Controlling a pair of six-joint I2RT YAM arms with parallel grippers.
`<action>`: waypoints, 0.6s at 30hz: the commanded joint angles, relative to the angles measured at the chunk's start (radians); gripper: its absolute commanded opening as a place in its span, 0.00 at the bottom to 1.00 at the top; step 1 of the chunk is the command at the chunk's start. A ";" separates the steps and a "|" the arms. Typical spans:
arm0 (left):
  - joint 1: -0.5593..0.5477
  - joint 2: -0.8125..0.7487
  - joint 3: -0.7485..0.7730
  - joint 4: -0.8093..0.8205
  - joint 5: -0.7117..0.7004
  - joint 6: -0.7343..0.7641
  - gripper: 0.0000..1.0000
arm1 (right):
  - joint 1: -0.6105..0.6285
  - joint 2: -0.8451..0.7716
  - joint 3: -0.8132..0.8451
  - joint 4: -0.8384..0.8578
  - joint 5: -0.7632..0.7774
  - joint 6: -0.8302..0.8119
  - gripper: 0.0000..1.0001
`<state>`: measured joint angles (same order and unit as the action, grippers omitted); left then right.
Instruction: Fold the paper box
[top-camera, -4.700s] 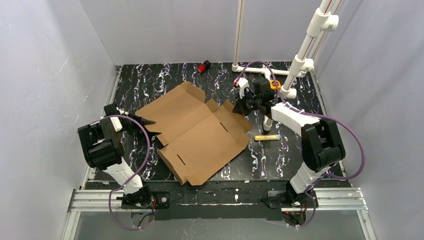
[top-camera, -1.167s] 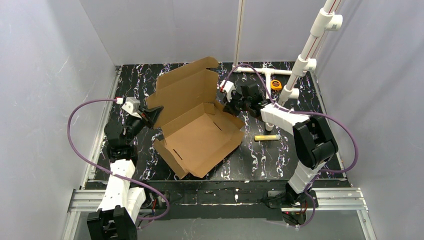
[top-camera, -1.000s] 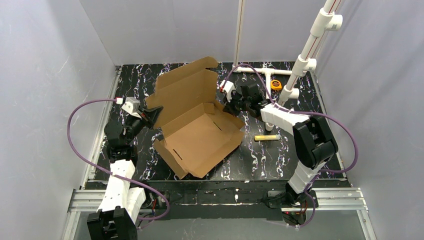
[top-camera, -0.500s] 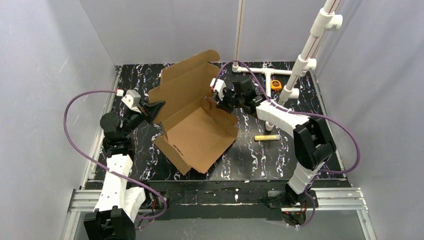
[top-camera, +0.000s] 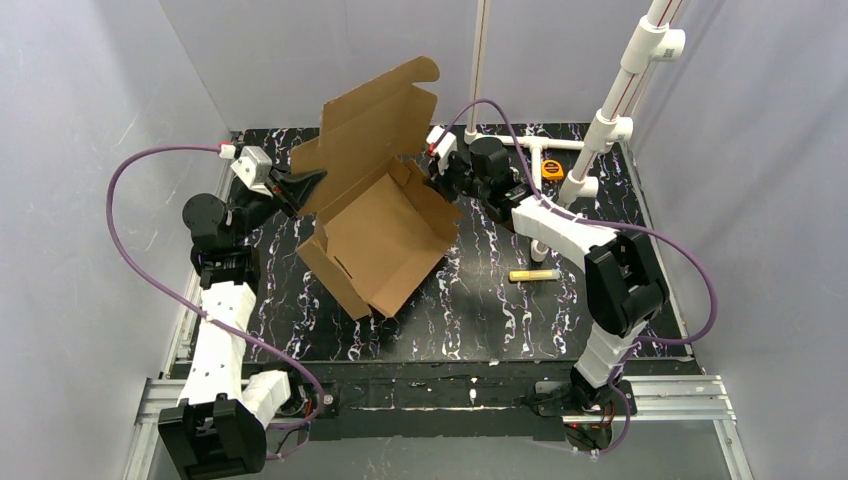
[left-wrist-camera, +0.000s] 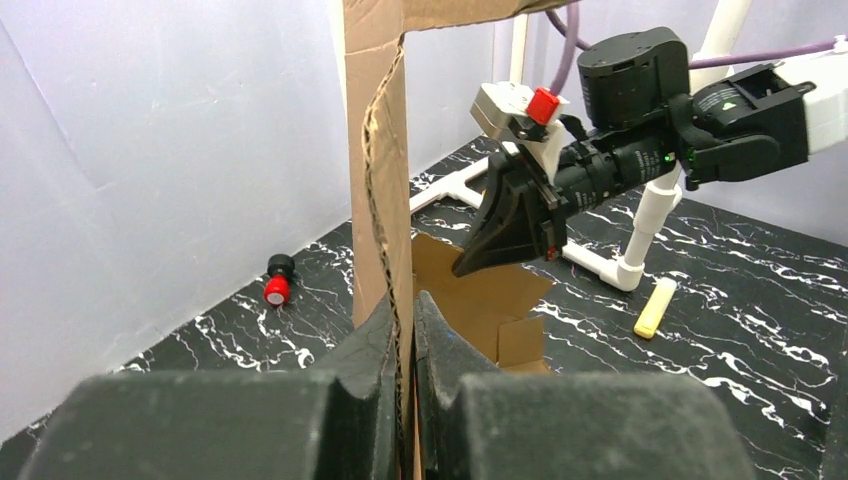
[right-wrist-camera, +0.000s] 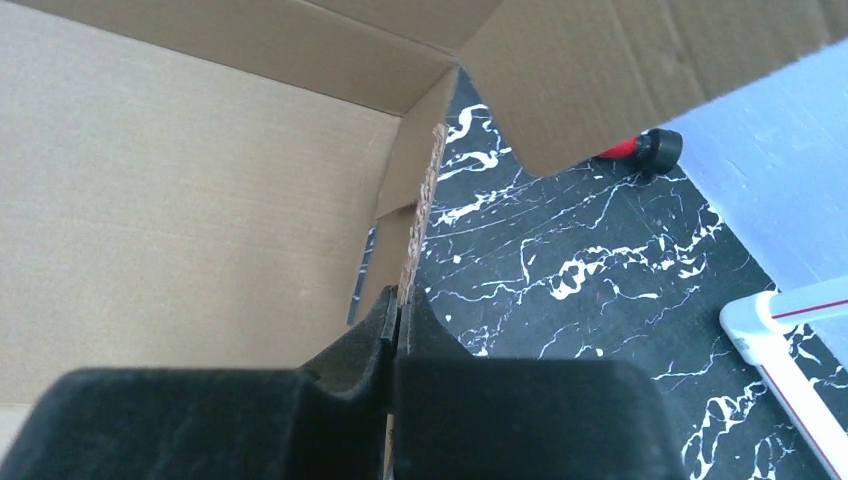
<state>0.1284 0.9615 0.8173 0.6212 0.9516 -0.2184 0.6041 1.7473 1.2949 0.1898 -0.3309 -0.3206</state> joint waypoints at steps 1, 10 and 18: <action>-0.014 0.013 0.065 0.075 0.066 0.036 0.00 | -0.022 0.055 0.033 0.128 -0.005 0.115 0.01; -0.039 0.044 0.030 0.075 0.125 0.082 0.00 | -0.081 0.089 -0.145 0.450 -0.043 0.231 0.01; -0.062 0.046 -0.013 0.075 0.169 0.103 0.00 | -0.105 0.066 -0.362 0.805 -0.076 0.283 0.01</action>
<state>0.0822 1.0241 0.8234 0.6418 1.0653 -0.1390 0.4904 1.8282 0.9833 0.7391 -0.3592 -0.0692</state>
